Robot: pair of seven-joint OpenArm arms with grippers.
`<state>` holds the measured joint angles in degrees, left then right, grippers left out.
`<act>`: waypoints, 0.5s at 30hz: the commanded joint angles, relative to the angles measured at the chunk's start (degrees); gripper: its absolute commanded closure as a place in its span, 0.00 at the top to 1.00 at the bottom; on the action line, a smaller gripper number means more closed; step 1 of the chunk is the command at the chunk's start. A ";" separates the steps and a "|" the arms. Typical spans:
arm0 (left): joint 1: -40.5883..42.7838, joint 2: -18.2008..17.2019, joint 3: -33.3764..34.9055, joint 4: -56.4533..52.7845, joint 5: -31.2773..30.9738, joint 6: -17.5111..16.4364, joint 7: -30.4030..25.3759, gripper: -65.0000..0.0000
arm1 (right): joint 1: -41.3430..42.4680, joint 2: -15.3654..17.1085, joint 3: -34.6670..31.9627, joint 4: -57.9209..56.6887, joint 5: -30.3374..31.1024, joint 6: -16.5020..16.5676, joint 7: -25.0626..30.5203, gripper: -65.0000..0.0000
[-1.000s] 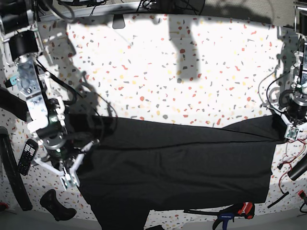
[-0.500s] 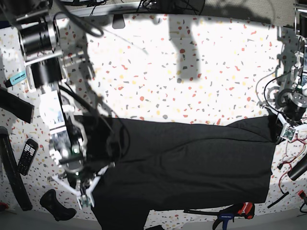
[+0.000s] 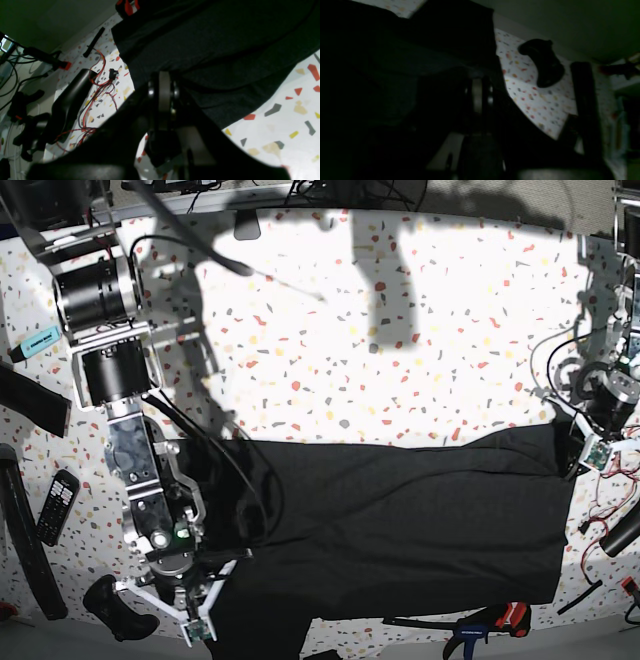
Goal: Fold the T-shirt properly
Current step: 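Lower the folded edge onto the shirt, left gripper shifting along the fold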
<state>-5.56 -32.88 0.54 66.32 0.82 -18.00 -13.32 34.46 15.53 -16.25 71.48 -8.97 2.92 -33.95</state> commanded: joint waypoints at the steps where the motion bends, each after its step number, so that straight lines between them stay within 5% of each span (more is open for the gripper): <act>1: -1.14 -1.11 -0.44 0.74 -0.22 0.59 -1.29 0.00 | 2.32 0.50 0.37 0.98 -1.53 -2.01 1.36 0.00; 9: -1.16 -1.11 -0.44 0.74 -0.07 0.63 0.07 0.00 | 2.16 0.66 0.92 0.98 -1.55 -2.97 0.44 0.00; 15: -1.27 -1.11 -0.44 0.74 6.71 0.66 -0.02 0.00 | 2.16 0.66 0.92 0.98 -1.57 -4.70 0.31 0.00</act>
<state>-5.61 -32.91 0.54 66.32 8.16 -18.04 -12.01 34.46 15.84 -15.77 71.50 -9.74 -0.86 -35.11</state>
